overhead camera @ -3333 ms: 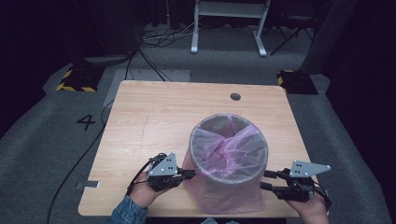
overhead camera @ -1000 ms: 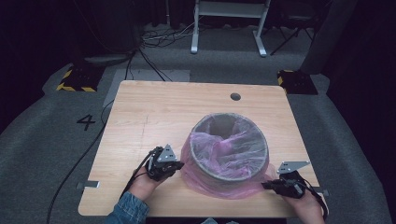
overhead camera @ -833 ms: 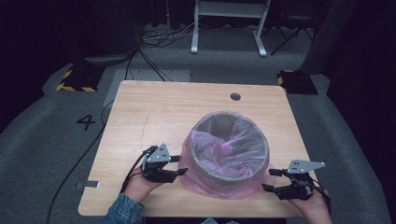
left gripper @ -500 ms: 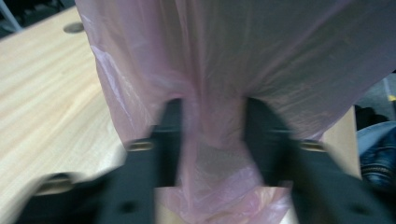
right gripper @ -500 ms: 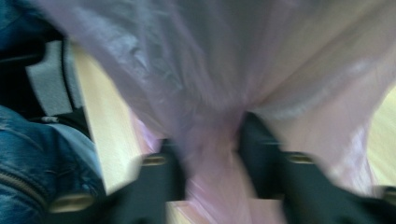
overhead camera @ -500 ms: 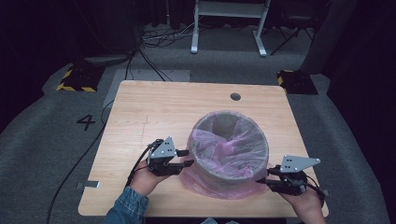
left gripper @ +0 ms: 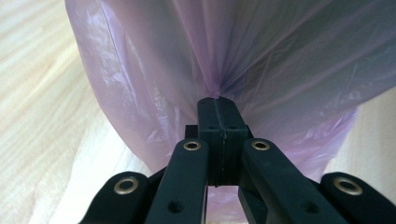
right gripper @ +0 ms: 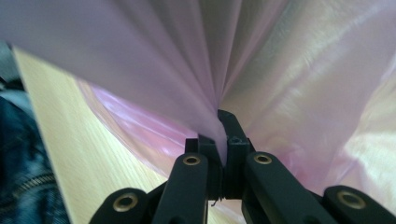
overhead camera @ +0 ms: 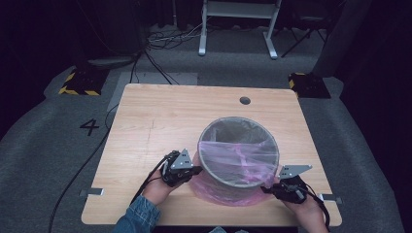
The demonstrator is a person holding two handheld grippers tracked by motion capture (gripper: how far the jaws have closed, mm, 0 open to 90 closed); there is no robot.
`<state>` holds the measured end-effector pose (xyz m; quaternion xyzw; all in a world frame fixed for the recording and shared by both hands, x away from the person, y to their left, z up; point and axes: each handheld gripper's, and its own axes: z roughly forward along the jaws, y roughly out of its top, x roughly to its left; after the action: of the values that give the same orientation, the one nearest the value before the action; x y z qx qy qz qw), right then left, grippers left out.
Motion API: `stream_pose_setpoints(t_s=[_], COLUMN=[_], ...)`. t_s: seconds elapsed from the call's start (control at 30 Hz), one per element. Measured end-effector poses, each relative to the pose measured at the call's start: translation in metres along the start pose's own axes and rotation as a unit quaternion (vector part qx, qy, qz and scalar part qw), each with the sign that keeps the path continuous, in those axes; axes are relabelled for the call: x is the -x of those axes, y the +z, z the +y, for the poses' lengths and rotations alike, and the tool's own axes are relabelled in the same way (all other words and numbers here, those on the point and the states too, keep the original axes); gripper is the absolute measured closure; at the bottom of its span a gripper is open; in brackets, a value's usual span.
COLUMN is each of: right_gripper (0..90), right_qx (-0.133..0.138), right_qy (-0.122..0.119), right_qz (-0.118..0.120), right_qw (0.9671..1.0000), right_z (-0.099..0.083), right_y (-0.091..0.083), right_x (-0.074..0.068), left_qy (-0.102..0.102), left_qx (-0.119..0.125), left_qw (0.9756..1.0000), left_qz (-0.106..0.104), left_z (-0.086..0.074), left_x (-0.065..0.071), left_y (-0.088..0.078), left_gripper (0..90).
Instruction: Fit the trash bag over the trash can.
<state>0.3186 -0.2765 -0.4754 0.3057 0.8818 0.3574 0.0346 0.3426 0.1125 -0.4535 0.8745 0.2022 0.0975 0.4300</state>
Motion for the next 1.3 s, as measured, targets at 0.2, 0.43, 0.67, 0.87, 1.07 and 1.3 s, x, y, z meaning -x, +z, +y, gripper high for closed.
stream_pose_setpoints(t_s=[0.2, 0.43, 0.67, 0.87, 1.07, 1.3], right_gripper=[71.0, 38.2, 39.4, 27.1, 19.7, 14.1], right_qx=[0.012, 0.099, 0.151, 0.179, 0.150, 0.137], right_qy=[0.012, 0.007, -0.017, -0.033, 0.009, 0.032], right_qz=[0.011, 0.038, 0.027, -0.001, -0.052, -0.081], right_qw=[0.9998, 0.9943, 0.9879, 0.9833, 0.9873, 0.9868], right_z=[-0.008, -0.009, -0.004, 0.005, 0.023, 0.048], right_y=[-0.002, -0.034, -0.073, -0.099, -0.117, -0.128], right_x=[0.002, 0.003, -0.007, -0.016, -0.013, -0.006], left_qy=[-0.011, -0.041, -0.069, -0.080, -0.086, -0.097], left_qx=[0.021, 0.062, 0.049, 0.012, -0.022, -0.042], left_qw=[0.9996, 0.9965, 0.9928, 0.9893, 0.9846, 0.9809], left_qz=[0.013, 0.039, 0.085, 0.121, 0.151, 0.164], left_z=[-0.004, -0.017, -0.035, -0.048, -0.057, -0.064], left_x=[-0.002, -0.006, -0.014, -0.018, -0.020, -0.027], left_y=[-0.007, -0.030, -0.042, -0.045, -0.043, -0.043], left_gripper=[81.6, 48.4, 48.0, 48.0, 47.4, 46.1])
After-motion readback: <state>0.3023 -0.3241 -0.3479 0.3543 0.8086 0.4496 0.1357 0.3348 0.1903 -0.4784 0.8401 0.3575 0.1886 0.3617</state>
